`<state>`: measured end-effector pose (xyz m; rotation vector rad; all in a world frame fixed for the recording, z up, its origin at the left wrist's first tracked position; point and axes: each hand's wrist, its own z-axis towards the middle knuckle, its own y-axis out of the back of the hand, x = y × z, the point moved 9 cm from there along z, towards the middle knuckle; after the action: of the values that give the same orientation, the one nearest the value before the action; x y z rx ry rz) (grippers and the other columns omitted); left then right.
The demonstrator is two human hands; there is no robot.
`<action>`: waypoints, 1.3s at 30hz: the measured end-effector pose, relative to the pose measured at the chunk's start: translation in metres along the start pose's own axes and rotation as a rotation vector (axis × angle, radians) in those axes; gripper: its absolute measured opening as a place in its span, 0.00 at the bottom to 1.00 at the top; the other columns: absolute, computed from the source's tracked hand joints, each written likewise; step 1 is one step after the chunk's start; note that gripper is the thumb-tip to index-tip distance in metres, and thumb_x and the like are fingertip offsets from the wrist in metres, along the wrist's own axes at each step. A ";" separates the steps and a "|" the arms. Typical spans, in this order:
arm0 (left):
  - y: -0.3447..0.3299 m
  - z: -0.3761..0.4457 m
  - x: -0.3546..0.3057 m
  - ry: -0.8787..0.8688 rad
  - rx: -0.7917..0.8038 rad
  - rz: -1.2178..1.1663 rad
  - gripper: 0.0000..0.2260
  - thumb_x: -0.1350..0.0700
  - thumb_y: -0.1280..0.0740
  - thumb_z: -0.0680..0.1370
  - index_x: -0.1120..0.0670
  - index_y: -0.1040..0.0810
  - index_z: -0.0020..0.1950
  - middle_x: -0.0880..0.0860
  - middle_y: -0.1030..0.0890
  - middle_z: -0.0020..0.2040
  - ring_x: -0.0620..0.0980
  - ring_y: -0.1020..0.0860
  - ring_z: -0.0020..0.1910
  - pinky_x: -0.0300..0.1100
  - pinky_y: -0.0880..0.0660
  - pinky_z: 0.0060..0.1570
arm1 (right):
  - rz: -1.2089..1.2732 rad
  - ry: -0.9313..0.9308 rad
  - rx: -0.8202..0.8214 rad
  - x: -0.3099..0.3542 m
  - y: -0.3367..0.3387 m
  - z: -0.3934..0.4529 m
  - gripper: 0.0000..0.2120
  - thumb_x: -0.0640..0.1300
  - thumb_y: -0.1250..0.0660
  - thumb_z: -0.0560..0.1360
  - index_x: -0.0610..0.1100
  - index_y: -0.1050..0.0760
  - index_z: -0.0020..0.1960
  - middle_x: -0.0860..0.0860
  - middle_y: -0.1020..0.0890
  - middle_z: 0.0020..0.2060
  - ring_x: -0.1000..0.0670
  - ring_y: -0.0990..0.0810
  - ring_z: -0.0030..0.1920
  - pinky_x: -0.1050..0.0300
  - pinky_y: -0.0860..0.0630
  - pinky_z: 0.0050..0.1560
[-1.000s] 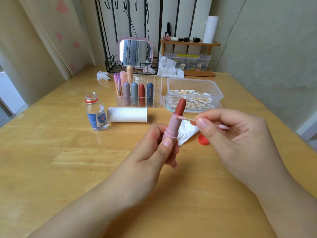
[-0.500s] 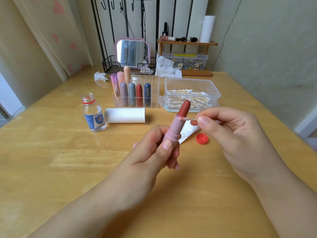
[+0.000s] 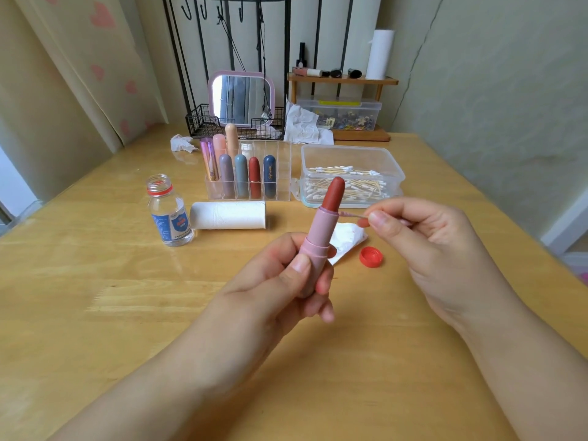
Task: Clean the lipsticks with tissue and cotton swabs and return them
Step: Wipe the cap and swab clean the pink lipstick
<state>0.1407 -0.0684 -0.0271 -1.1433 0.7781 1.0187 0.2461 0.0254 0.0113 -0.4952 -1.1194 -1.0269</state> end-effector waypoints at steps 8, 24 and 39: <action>0.007 0.002 -0.001 0.022 -0.083 -0.041 0.07 0.54 0.40 0.76 0.58 0.31 0.47 0.51 0.29 0.33 0.47 0.31 0.30 0.40 0.26 0.38 | 0.050 0.071 0.037 0.014 -0.008 -0.004 0.08 0.44 0.34 0.70 0.51 0.17 0.37 0.59 0.19 0.30 0.59 0.28 0.32 0.71 0.31 0.36; 0.008 0.003 0.008 0.027 -0.082 0.030 0.12 0.52 0.42 0.77 0.58 0.24 0.49 0.51 0.26 0.36 0.47 0.30 0.35 0.39 0.26 0.42 | -0.145 0.177 0.018 0.029 -0.015 -0.013 0.09 0.55 0.34 0.69 0.52 0.20 0.42 0.39 0.27 0.29 0.37 0.27 0.33 0.44 0.27 0.34; 0.004 0.002 0.012 0.051 -0.009 -0.092 0.10 0.52 0.38 0.79 0.58 0.22 0.49 0.52 0.28 0.36 0.47 0.31 0.33 0.40 0.27 0.40 | 0.026 0.130 0.119 0.018 -0.013 -0.006 0.04 0.40 0.35 0.72 0.44 0.22 0.40 0.61 0.21 0.28 0.62 0.25 0.32 0.70 0.29 0.38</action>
<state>0.1417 -0.0629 -0.0386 -1.2060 0.7548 0.9200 0.2390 0.0075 0.0229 -0.3428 -1.0488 -0.9503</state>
